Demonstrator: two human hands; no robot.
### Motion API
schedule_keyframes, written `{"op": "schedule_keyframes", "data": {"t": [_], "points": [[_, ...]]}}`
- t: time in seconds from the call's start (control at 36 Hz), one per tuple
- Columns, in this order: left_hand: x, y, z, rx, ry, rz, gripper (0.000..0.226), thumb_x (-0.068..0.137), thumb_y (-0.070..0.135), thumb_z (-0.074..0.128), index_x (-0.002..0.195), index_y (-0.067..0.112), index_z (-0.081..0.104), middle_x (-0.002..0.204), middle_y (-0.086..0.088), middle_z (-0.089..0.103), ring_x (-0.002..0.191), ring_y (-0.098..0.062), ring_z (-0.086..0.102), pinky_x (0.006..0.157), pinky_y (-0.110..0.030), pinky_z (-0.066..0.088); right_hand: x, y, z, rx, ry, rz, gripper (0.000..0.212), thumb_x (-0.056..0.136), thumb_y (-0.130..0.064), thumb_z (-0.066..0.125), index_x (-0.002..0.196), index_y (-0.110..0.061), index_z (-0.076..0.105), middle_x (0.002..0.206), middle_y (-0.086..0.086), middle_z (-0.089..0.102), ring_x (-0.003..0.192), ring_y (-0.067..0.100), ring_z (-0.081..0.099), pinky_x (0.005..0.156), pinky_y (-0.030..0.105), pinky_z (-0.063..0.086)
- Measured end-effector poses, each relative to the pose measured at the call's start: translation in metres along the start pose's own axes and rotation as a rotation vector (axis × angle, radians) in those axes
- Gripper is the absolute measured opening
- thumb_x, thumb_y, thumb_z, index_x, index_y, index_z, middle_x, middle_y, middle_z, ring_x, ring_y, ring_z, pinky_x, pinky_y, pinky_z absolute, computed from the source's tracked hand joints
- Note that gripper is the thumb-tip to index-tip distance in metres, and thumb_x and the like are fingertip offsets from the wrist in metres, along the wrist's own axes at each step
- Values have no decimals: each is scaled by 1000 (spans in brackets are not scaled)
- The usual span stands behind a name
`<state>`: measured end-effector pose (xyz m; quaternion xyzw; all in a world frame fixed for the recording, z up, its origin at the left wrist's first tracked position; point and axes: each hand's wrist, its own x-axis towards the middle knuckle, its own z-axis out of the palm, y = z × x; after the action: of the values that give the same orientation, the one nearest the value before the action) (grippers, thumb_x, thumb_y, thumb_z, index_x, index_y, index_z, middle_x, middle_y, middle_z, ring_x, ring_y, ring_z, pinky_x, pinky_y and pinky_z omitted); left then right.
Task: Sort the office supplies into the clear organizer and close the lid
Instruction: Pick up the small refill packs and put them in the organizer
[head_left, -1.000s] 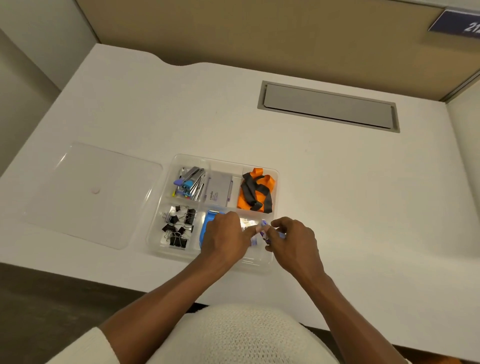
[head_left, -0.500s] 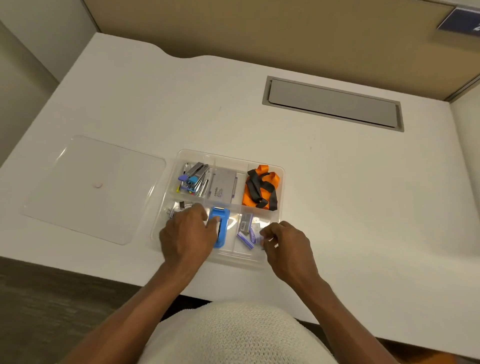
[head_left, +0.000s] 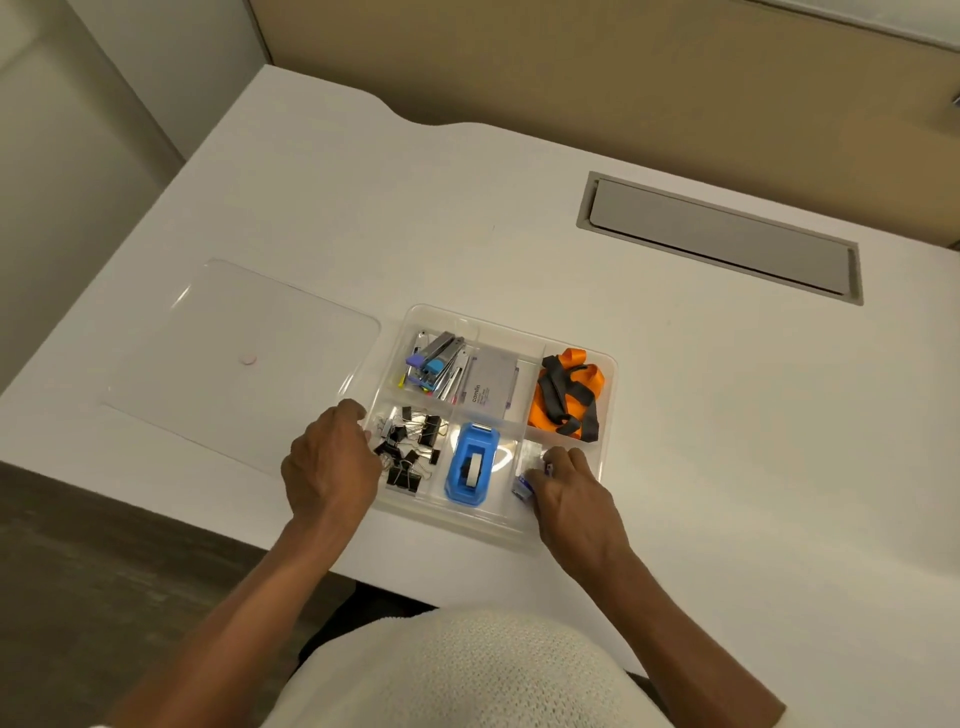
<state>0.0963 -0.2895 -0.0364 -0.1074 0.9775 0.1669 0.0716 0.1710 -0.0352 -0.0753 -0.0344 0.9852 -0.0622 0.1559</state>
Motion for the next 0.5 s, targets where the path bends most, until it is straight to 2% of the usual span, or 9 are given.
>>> {"op": "schedule_keyframes", "data": {"t": [0.08, 0.17, 0.22, 0.33, 0.42, 0.5], "points": [[5, -5, -2, -42, -3, -10, 31, 89, 7, 69, 118, 15, 67, 107, -3, 76, 93, -31, 71, 71, -34, 50, 2, -4, -4, -1, 44, 11, 38, 61, -23, 101, 89, -10, 79, 100, 12, 70, 93, 27, 69, 58, 36, 65], [9, -13, -7, -114, 11, -41, 9, 93, 29, 72, 98, 21, 69, 90, 2, 75, 81, -27, 71, 67, -37, 57, 2, -9, -14, 23, 75, 64, 44, 54, -22, 104, 89, -9, 79, 101, 11, 73, 91, 28, 72, 57, 35, 63], [13, -19, -10, -169, 13, -66, 19, 90, 40, 75, 83, 24, 68, 79, 7, 72, 72, -22, 69, 61, -35, 58, 3, -12, -20, 40, 96, 82, 49, 54, -24, 104, 93, -10, 79, 102, 10, 73, 90, 27, 72, 59, 36, 63], [25, -37, -17, -263, 9, -131, 27, 89, 48, 74, 78, 23, 70, 73, 10, 70, 67, -15, 66, 56, -27, 50, 8, -27, -36, 83, 212, 106, 40, 67, -18, 96, 101, -11, 76, 97, 7, 72, 85, 26, 69, 58, 41, 62], [36, -56, -23, -301, -10, -149, 25, 89, 46, 75, 76, 26, 69, 75, 9, 74, 70, -15, 69, 61, -34, 58, 17, -44, -46, 138, 322, 123, 21, 81, -17, 86, 100, -16, 76, 92, 2, 71, 78, 22, 67, 54, 35, 59], [49, -76, -33, -331, -15, -176, 24, 87, 45, 78, 75, 26, 69, 75, 8, 74, 69, -16, 71, 66, -40, 63, 30, -57, -50, 223, 363, 103, 12, 89, -22, 79, 101, -18, 78, 94, -2, 72, 76, 18, 67, 54, 31, 56]]}}
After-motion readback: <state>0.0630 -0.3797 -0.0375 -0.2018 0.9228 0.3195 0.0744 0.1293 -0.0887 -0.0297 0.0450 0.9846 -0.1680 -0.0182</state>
